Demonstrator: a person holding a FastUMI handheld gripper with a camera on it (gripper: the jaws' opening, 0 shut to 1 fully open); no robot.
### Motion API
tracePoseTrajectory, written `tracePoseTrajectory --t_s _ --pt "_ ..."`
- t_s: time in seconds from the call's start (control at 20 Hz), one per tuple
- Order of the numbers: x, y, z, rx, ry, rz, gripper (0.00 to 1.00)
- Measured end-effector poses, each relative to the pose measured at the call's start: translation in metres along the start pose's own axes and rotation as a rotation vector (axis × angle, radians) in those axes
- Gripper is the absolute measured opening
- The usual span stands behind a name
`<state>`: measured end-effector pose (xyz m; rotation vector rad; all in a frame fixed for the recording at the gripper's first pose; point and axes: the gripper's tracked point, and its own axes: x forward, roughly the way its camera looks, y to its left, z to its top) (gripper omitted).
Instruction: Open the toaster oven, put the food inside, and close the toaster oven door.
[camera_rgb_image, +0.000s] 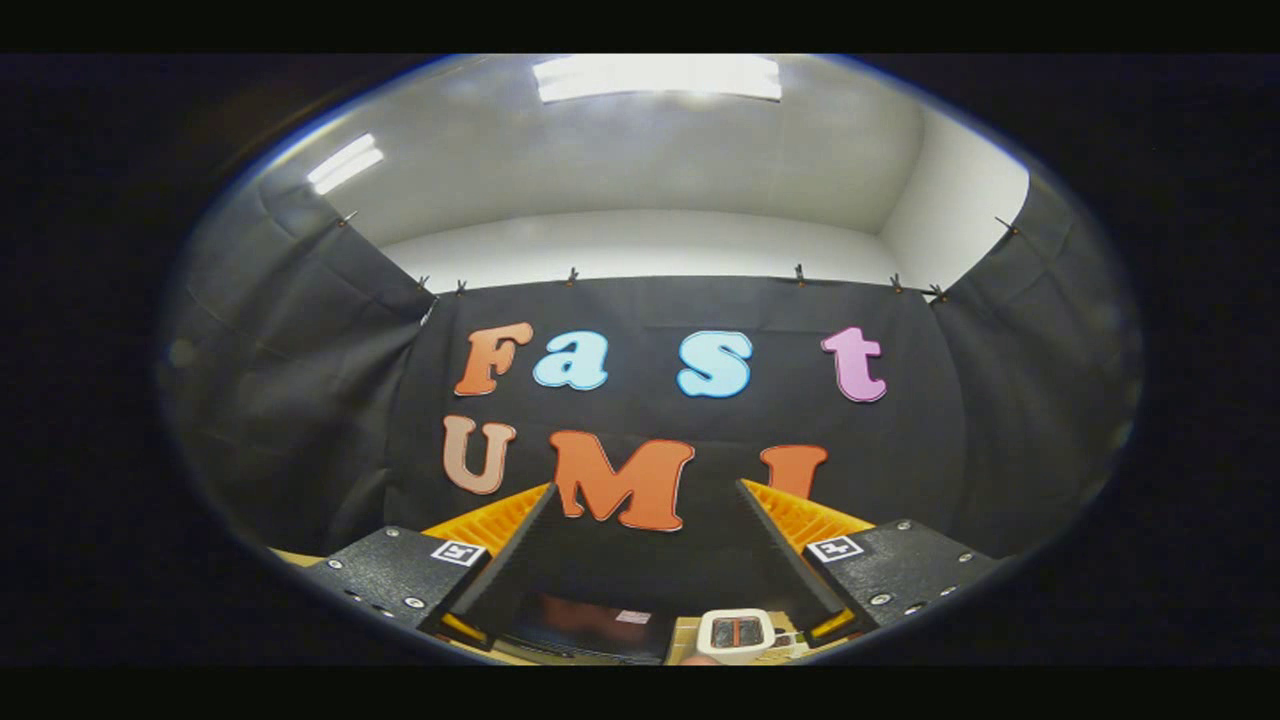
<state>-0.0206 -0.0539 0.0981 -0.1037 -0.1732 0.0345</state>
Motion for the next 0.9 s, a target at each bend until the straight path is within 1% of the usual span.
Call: tracePoseTrajectory --t_s 0.2,0.35,0.5,0.9 --pt "0.003 -0.005 -0.004 -0.014 -0.01 -0.024 1.0" --pt "0.001 0.001 -0.007 -0.003 -0.005 -0.01 1.0" --pt "0.004 -0.001 -0.01 -0.005 -0.011 -0.022 1.0" --pt "0.007 0.01 -0.017 0.0 -0.001 0.003 1.0"
